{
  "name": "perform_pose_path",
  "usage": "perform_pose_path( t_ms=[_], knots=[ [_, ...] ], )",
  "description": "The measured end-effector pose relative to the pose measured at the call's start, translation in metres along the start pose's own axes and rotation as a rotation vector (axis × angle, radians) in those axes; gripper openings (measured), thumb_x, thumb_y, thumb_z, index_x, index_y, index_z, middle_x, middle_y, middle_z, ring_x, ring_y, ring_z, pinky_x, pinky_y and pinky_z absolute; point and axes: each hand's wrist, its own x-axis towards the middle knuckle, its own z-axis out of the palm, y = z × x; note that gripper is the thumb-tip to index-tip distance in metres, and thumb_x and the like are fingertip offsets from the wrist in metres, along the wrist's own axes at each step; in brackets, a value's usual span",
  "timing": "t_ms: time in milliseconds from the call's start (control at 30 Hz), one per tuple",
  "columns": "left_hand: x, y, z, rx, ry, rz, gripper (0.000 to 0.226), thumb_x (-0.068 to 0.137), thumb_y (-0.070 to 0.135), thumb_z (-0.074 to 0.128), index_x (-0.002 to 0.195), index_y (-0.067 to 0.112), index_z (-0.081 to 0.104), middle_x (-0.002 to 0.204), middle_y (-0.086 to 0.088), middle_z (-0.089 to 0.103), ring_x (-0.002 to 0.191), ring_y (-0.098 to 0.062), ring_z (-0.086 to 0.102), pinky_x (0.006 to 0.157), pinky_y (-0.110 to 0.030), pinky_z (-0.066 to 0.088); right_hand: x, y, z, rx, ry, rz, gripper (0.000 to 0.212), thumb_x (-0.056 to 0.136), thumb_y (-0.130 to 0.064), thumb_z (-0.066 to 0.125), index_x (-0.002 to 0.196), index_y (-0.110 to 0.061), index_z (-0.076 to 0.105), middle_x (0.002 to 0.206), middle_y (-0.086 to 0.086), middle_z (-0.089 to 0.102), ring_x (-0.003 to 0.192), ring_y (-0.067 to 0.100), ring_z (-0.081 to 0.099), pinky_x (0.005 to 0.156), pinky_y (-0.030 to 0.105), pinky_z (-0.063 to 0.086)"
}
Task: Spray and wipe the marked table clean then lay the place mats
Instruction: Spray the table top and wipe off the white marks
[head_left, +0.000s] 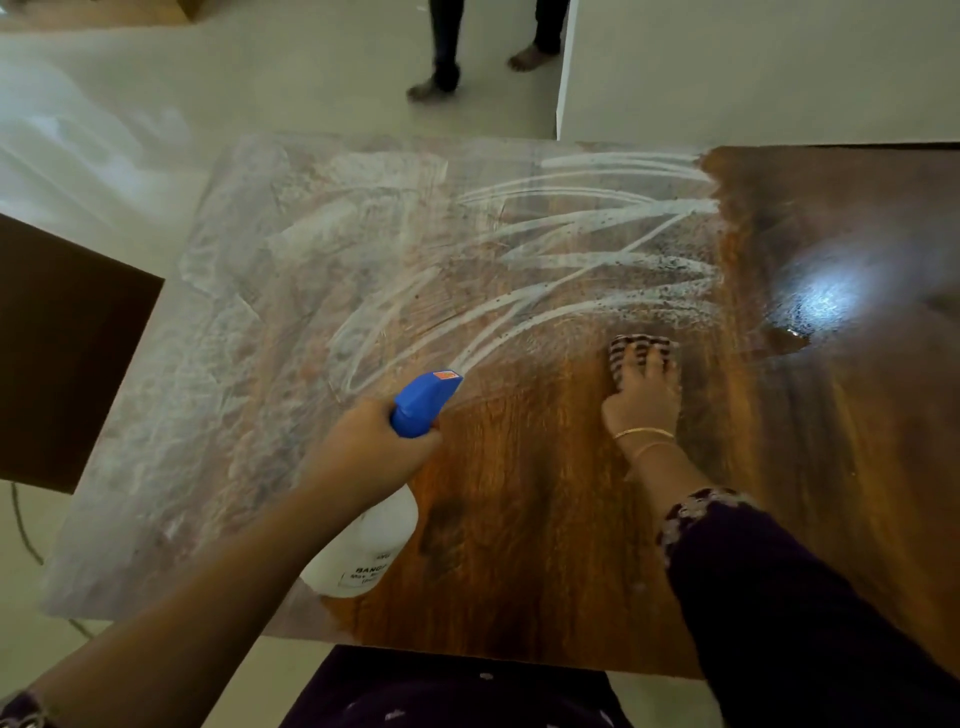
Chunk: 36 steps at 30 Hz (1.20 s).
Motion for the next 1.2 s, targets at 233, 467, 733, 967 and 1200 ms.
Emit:
perform_pose_path(
  t_ms=[233, 467, 733, 967, 1200],
  knots=[
    [0.003, 0.017, 0.015, -0.023, -0.078, 0.035, 0.017, 0.079, 0.031, 0.062, 0.076, 0.015, 0.055, 0.073, -0.017, 0.065, 0.06, -0.018, 0.055, 0.063, -0.032, 0.049, -0.067, -0.096, 0.045, -0.033, -0.166, -0.688, 0.061, 0.087, -0.007, 0.043, 0.146, -0.013, 0.031, 0.157, 0.014, 0.018, 0.145, 0.038, 0.007, 0.117, 0.054, 0.008],
    [0.02, 0.009, 0.024, -0.027, -0.136, 0.052, 0.017, 0.079, 0.027, 0.065, 0.072, 0.019, 0.051, 0.067, -0.011, 0.061, 0.061, -0.021, 0.059, 0.067, -0.039, 0.053, 0.004, -0.012, 0.004, -0.07, -0.1, -0.334, 0.074, 0.085, -0.005, 0.041, 0.151, -0.02, 0.012, 0.159, 0.01, 0.004, 0.145, 0.035, -0.001, 0.117, 0.053, 0.012],
    [0.036, 0.008, 0.021, -0.032, -0.061, 0.005, 0.028, 0.083, 0.027, 0.062, 0.063, 0.018, 0.044, 0.054, -0.002, 0.046, 0.047, -0.013, 0.044, 0.05, -0.022, 0.036, 0.001, -0.037, 0.006, -0.006, -0.014, -0.055, 0.074, 0.086, -0.011, 0.047, 0.151, -0.016, 0.012, 0.159, 0.012, 0.001, 0.145, 0.037, -0.002, 0.118, 0.051, 0.006],
    [0.051, 0.011, 0.008, -0.069, 0.0, 0.066, 0.031, 0.085, 0.028, 0.062, 0.062, 0.021, 0.042, 0.049, 0.001, 0.042, 0.044, -0.012, 0.042, 0.05, -0.023, 0.035, -0.013, -0.056, 0.013, 0.005, -0.076, -0.07, 0.073, 0.088, -0.01, 0.043, 0.152, -0.019, 0.008, 0.159, 0.009, -0.003, 0.145, 0.034, -0.004, 0.119, 0.047, 0.003],
    [0.055, 0.011, -0.002, -0.112, 0.094, 0.063, 0.026, 0.084, 0.031, 0.061, 0.068, 0.015, 0.048, 0.077, -0.024, 0.068, 0.053, -0.02, 0.049, 0.052, -0.025, 0.038, -0.019, -0.075, 0.016, 0.011, -0.052, 0.019, 0.074, 0.087, -0.011, 0.043, 0.152, -0.019, 0.008, 0.159, 0.01, -0.002, 0.145, 0.034, -0.004, 0.117, 0.049, 0.003]
  ],
)
